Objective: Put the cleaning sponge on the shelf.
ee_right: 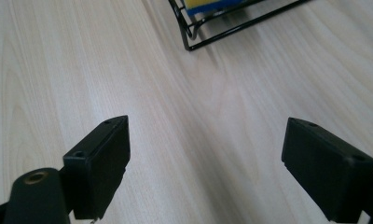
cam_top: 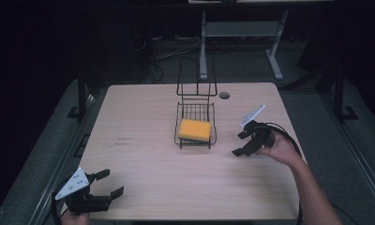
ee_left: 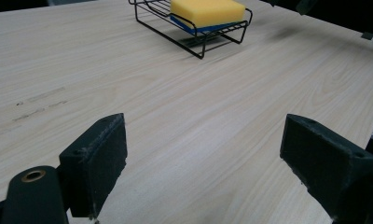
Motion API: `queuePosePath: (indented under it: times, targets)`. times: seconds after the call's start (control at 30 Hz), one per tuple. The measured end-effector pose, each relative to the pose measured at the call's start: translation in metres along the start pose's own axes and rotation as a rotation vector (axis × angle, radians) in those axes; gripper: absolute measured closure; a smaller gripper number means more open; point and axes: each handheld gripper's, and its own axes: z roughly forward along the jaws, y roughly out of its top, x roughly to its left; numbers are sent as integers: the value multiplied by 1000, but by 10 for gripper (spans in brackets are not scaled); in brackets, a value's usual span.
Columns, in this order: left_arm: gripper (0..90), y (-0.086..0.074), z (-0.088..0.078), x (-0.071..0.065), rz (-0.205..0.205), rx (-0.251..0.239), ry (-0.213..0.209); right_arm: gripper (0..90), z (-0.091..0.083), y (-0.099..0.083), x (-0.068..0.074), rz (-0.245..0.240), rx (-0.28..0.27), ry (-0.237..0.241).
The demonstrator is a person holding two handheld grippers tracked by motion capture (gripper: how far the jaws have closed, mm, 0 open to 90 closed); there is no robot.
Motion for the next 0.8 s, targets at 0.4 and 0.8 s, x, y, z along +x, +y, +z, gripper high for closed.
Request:
queuePosePath:
  times: [0.4, 0.8]
  targets:
    - [140, 0, 0, -1, 1, 3, 1, 150, -2, -14, 8, -2, 6, -5]
    - [141, 0, 1, -1, 4, 6, -4, 150, -3, -36, 16, 13, 11, -6]
